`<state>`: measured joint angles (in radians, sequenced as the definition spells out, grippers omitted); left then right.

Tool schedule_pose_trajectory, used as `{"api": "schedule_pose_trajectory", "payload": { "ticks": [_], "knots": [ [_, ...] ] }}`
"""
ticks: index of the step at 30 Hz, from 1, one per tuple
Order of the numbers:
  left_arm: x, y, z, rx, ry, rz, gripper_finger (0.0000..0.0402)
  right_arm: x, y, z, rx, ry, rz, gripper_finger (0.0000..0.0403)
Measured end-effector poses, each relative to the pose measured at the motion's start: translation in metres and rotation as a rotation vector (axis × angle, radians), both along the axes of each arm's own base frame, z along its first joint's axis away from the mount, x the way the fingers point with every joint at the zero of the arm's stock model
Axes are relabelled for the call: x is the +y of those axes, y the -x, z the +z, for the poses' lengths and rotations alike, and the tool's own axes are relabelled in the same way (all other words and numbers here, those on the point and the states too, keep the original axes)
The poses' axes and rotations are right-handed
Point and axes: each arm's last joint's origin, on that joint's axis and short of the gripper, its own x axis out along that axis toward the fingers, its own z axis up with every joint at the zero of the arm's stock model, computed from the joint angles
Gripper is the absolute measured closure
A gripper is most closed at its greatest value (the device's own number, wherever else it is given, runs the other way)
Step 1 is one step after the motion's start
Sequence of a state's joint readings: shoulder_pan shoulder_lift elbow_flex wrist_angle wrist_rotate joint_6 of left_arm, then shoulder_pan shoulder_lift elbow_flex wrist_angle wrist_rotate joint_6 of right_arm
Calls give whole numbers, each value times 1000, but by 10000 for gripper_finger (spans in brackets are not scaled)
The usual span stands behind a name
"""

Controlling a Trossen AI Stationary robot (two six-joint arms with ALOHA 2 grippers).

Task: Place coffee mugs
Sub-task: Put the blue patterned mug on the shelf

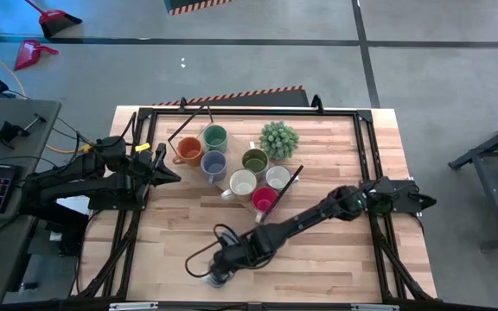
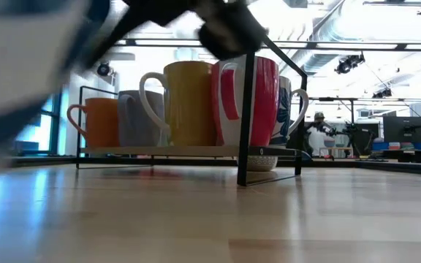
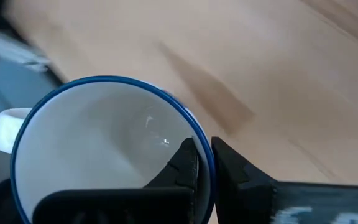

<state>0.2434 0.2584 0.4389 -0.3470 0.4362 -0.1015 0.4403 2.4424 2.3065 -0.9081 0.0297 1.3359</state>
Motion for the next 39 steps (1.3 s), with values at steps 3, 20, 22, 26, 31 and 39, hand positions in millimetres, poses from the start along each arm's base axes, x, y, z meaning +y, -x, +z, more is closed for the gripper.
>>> {"api": "schedule_pose_trajectory", "payload": {
  "ticks": [3,20,22,26,31,39],
  "knots": [
    [0,0,0,0,0,0,401,8,12,-4,79,20,-71,403],
    [0,0,0,-1,0,0,401,44,94,14,386,152,-592,403],
    [0,0,0,-1,0,0,401,48,105,18,424,153,-641,403],
    [0,0,0,0,2,1,401,58,120,25,452,133,-708,403],
    [0,0,0,-2,1,0,401,53,117,28,453,115,-722,403],
    [0,0,0,-2,1,0,401,30,95,28,357,153,-701,403]
  ]
}}
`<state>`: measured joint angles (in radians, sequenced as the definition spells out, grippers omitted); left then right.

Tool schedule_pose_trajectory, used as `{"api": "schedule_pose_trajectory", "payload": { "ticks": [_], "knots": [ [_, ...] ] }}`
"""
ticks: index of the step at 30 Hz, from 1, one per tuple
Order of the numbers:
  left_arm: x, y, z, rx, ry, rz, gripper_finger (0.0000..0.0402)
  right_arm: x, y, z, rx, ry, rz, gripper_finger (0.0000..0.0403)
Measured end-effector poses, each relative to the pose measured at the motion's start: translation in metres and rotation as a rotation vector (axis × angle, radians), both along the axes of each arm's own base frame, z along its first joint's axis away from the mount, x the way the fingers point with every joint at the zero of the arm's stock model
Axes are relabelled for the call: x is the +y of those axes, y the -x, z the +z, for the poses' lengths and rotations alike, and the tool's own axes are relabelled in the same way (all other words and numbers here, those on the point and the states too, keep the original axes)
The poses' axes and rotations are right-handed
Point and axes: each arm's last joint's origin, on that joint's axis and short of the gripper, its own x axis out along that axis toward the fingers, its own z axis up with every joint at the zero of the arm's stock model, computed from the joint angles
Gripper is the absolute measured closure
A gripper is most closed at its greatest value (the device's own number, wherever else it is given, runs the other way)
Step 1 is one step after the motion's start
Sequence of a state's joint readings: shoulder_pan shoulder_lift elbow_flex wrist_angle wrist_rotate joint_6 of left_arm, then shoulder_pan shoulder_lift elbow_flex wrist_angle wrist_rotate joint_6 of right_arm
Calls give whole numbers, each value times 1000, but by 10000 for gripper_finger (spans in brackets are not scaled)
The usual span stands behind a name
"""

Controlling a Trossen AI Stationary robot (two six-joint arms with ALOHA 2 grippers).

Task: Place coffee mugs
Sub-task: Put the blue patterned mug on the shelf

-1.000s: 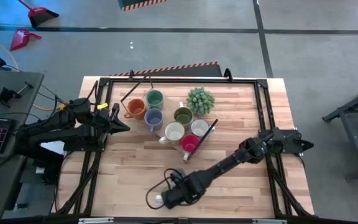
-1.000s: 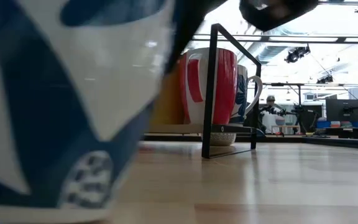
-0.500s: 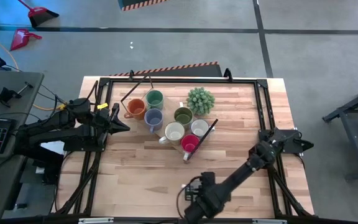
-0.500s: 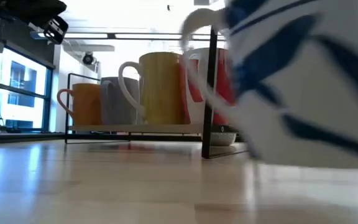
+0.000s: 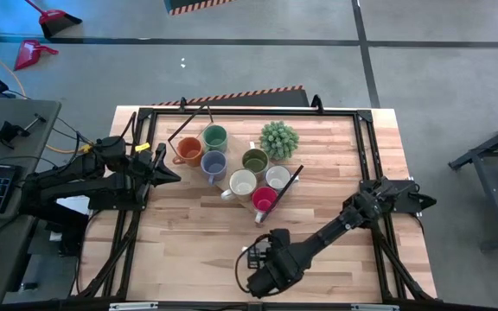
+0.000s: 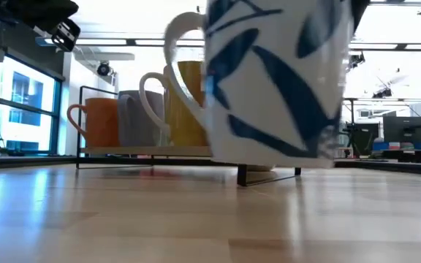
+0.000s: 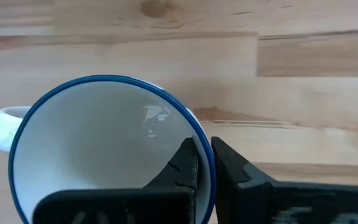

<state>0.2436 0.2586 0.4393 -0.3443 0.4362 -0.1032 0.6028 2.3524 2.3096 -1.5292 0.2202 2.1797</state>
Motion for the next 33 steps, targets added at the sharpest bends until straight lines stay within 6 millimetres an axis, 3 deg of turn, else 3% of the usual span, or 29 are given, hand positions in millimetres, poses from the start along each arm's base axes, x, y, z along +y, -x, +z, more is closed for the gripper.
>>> {"api": "schedule_pose_trajectory", "payload": {
  "ticks": [11,20,33],
  "knots": [
    [0,0,0,5,25,4,401,-18,-17,-1,-17,-16,53,403],
    [0,0,0,6,25,4,401,-15,-24,-10,-12,-44,144,403],
    [0,0,0,6,24,4,401,-15,-26,-17,5,-36,136,403]
  ]
}}
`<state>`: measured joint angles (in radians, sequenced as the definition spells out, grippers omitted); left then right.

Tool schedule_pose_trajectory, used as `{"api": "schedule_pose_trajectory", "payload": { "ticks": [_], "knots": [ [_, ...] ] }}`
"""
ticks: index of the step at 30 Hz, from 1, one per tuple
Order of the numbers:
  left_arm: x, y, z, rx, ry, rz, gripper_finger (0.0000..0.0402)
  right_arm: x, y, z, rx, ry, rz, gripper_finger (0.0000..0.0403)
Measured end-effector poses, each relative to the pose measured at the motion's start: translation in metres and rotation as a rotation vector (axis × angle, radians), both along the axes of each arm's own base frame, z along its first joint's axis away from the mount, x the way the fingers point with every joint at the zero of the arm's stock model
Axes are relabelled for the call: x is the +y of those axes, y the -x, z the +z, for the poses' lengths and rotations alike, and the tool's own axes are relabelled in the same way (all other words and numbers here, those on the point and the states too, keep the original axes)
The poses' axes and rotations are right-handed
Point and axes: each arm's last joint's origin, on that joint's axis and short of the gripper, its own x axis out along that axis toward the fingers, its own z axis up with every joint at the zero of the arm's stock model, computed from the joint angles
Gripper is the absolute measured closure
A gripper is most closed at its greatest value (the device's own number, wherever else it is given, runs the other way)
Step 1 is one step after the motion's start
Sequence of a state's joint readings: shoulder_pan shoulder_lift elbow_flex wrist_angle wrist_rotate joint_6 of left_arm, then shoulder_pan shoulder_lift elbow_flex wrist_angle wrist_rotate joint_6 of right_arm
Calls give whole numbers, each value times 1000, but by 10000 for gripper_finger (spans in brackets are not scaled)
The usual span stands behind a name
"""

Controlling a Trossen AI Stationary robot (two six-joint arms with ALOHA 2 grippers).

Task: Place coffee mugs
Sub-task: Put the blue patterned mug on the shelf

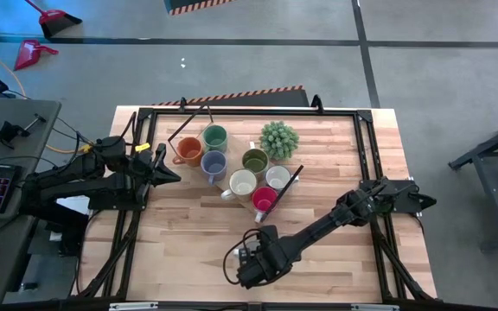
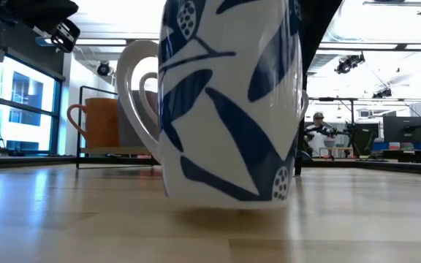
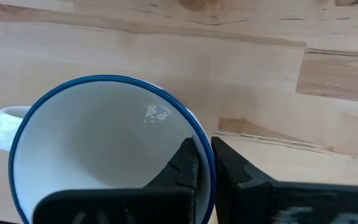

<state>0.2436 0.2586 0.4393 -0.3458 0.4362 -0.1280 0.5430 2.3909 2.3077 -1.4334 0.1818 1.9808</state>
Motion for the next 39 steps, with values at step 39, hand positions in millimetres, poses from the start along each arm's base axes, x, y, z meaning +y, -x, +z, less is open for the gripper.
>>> {"api": "schedule_pose_trajectory", "payload": {
  "ticks": [39],
  "knots": [
    [0,0,0,1,0,0,401,-17,-10,0,15,30,115,381]
  ]
}}
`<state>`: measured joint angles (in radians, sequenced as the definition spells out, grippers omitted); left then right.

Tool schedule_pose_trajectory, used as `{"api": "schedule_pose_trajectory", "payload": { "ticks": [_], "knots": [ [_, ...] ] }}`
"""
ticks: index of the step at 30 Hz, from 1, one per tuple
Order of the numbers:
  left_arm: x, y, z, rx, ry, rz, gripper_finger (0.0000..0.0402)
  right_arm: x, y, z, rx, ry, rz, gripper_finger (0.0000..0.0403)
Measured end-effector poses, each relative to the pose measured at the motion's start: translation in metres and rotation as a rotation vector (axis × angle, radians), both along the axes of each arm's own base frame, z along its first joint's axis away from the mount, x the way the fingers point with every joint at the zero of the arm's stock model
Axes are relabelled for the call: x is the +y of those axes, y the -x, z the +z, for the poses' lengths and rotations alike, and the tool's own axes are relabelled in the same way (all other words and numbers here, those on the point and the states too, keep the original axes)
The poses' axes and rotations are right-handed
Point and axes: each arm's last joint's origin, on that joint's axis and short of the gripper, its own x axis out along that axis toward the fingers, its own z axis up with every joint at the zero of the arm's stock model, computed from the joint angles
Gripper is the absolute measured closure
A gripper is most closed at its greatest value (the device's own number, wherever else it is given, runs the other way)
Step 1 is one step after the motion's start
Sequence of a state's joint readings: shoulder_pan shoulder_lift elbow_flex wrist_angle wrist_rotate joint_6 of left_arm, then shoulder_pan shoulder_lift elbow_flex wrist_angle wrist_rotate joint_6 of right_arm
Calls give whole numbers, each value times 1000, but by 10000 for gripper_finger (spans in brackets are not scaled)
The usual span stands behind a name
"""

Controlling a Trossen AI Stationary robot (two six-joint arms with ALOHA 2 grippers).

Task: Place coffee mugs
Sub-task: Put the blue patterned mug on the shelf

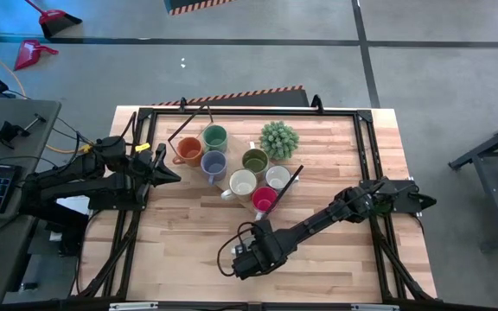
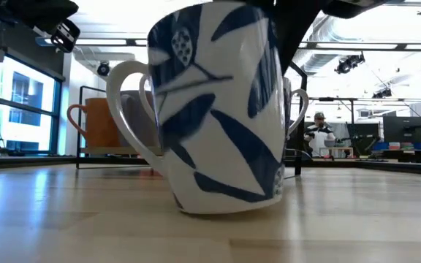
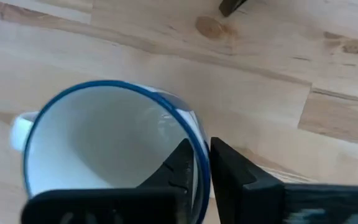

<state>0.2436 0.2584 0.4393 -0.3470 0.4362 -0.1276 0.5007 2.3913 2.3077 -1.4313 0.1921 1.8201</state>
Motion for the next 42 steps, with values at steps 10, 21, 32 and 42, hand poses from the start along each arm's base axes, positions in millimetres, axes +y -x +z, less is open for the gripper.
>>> {"api": "schedule_pose_trajectory", "payload": {
  "ticks": [10,21,32,42],
  "knots": [
    [0,0,0,0,0,0,401,-3,-1,0,1,9,7,310],
    [0,0,0,1,0,0,401,-4,1,13,-11,10,47,295],
    [0,0,0,3,0,0,401,-6,7,35,-36,46,217,295],
    [0,1,-3,35,9,0,401,6,-7,41,-149,-57,710,295]
  ]
}}
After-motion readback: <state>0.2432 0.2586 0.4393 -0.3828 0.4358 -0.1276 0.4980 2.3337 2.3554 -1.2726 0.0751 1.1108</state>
